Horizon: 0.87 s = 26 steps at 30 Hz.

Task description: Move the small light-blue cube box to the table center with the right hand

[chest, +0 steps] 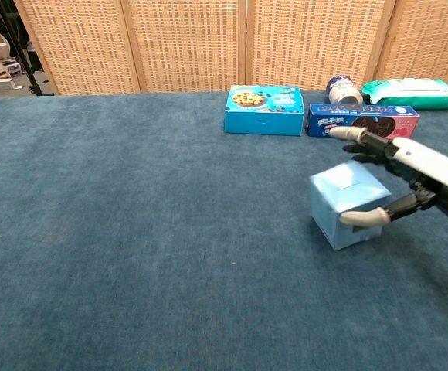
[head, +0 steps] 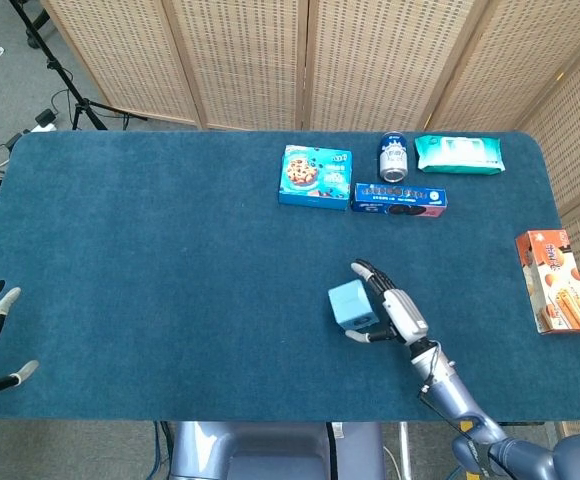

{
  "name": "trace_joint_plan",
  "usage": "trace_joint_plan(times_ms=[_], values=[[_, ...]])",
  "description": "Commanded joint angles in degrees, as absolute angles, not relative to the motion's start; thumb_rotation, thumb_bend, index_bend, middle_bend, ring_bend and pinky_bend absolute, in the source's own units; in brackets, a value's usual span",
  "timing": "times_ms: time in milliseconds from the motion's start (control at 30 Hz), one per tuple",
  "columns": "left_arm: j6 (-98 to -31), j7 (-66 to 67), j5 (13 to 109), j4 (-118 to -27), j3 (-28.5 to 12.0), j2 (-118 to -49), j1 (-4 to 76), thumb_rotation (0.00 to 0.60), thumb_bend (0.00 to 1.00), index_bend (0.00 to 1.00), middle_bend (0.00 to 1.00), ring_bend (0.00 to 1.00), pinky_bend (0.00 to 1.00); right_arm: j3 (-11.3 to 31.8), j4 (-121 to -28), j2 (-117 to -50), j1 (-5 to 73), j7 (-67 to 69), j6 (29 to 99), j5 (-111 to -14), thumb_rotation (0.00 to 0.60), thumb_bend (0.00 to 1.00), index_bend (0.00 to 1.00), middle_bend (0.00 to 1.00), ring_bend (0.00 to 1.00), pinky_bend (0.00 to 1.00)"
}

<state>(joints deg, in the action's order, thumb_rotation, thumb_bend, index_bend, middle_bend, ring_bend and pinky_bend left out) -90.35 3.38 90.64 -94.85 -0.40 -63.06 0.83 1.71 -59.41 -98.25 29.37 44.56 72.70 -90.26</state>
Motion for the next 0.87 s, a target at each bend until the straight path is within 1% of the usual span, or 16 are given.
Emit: trace_joint_plan(times_ms=[33, 167, 300, 367, 467, 533, 567, 600, 667, 800, 867], values=[[-90.5, 3.4, 90.8, -94.8, -0.3, -63.1, 0.8, 0.600, 0.00, 0.00, 0.00, 0.00, 0.00, 1.7, -61.8, -95.6, 28.7, 44.8, 74.2, -91.1, 0.600, 0.13, 0.00, 0.00, 0.00, 0.04], [-90.7, 3.5, 91.0, -94.9, -0.3, -63.1, 0.7, 0.600, 0.00, 0.00, 0.00, 0.00, 0.00, 1.6, -63.7, -93.5, 28.1, 44.5, 75.5, -91.6, 0.600, 0.10, 0.00, 0.00, 0.00, 0.03], [-90.9, 3.5, 91.3, -94.9, -0.1, -63.1, 0.6, 0.600, 0.00, 0.00, 0.00, 0.00, 0.00, 1.9, -66.4, -90.8, 27.4, 44.0, 78.0, -92.4, 0.600, 0.06, 0.00, 0.00, 0.00, 0.01], [-91.1, 3.5, 91.5, -94.9, -0.1, -63.1, 0.6, 0.600, 0.00, 0.00, 0.00, 0.00, 0.00, 2.0, -68.0, -88.3, 26.9, 41.9, 79.9, -93.5, 0.600, 0.05, 0.00, 0.00, 0.00, 0.00], [-91.5, 3.6, 91.6, -94.8, -0.2, -63.2, 0.4, 0.600, 0.00, 0.00, 0.00, 0.00, 0.00, 1.4, -70.9, -83.8, 26.1, 33.2, 81.1, -94.7, 0.600, 0.04, 0.00, 0.00, 0.00, 0.00], [-91.8, 3.7, 91.4, -94.7, -0.4, -63.4, 0.3, 0.600, 0.00, 0.00, 0.00, 0.00, 0.00, 1.1, -73.0, -80.0, 24.5, 21.2, 82.2, -94.8, 0.600, 0.04, 0.00, 0.00, 0.00, 0.00], [-91.9, 3.7, 91.1, -94.6, -0.6, -63.4, 0.3, 0.600, 0.00, 0.00, 0.00, 0.00, 0.00, 1.0, -75.2, -77.7, 22.7, 14.1, 83.1, -93.7, 0.600, 0.05, 0.00, 0.00, 0.00, 0.00], [-92.0, 3.7, 90.9, -94.5, -0.7, -63.5, 0.3, 0.600, 0.00, 0.00, 0.00, 0.00, 0.00, 1.1, -79.4, -75.7, 21.1, 7.8, 83.6, -92.0, 0.600, 0.05, 0.00, 0.00, 0.00, 0.00], [-92.1, 3.6, 90.9, -94.4, -0.9, -63.6, 0.3, 0.600, 0.00, 0.00, 0.00, 0.00, 0.00, 1.3, -83.9, -73.5, 18.8, -0.2, 84.3, -88.9, 0.600, 0.05, 0.00, 0.00, 0.00, 0.00], [-92.3, 3.1, 90.6, -94.1, -1.2, -63.7, 0.3, 0.600, 0.00, 0.00, 0.00, 0.00, 0.00, 1.2, -92.2, -71.1, 14.9, -9.3, 85.3, -83.6, 0.600, 0.05, 0.00, 0.00, 0.00, 0.00], [-92.3, 2.9, 90.6, -94.0, -1.2, -63.7, 0.3, 0.600, 0.00, 0.00, 0.00, 0.00, 0.00, 1.2, -93.6, -70.9, 14.0, -9.9, 85.9, -82.9, 0.600, 0.04, 0.00, 0.00, 0.00, 0.00]])
